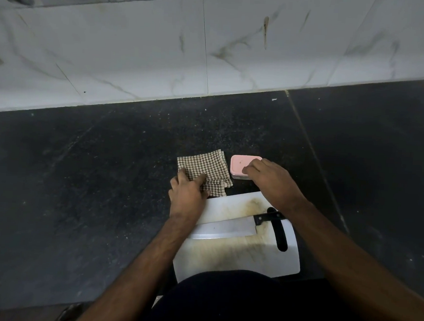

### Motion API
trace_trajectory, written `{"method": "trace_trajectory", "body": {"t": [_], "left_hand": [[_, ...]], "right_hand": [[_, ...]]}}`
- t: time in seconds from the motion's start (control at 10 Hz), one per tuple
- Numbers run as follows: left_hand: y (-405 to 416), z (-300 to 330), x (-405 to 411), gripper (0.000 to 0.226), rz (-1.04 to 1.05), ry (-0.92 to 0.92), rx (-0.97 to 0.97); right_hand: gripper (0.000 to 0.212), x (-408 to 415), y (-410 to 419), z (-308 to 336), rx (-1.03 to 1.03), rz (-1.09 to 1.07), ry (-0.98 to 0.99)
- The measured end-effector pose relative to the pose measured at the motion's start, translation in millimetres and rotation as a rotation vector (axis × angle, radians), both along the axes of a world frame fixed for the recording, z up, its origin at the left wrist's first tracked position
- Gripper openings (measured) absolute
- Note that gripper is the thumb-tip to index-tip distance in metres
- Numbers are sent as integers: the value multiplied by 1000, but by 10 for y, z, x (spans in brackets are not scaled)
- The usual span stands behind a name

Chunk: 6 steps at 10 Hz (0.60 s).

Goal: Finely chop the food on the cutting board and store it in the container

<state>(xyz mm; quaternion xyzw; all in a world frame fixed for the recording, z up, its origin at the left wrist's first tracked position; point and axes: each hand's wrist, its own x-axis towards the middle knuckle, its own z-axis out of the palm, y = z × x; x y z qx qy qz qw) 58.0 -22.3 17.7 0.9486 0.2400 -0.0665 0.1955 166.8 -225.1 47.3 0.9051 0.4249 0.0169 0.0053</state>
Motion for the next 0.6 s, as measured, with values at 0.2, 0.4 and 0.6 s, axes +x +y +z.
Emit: {"method": "trace_trajectory", "body": {"t": [0.2,0.4,0.6], "left_hand": [[-17,-3,-8,55,1,7,9],[-37,-9,-43,58,26,22,95],[-83,68,-66,65,5,-48,95]], "right_hand": [[57,-48,-90,-64,85,26,0],[52,-50,-100,-121,78,9,-9],[34,-105,-54,-119,227,-99,-34]]}}
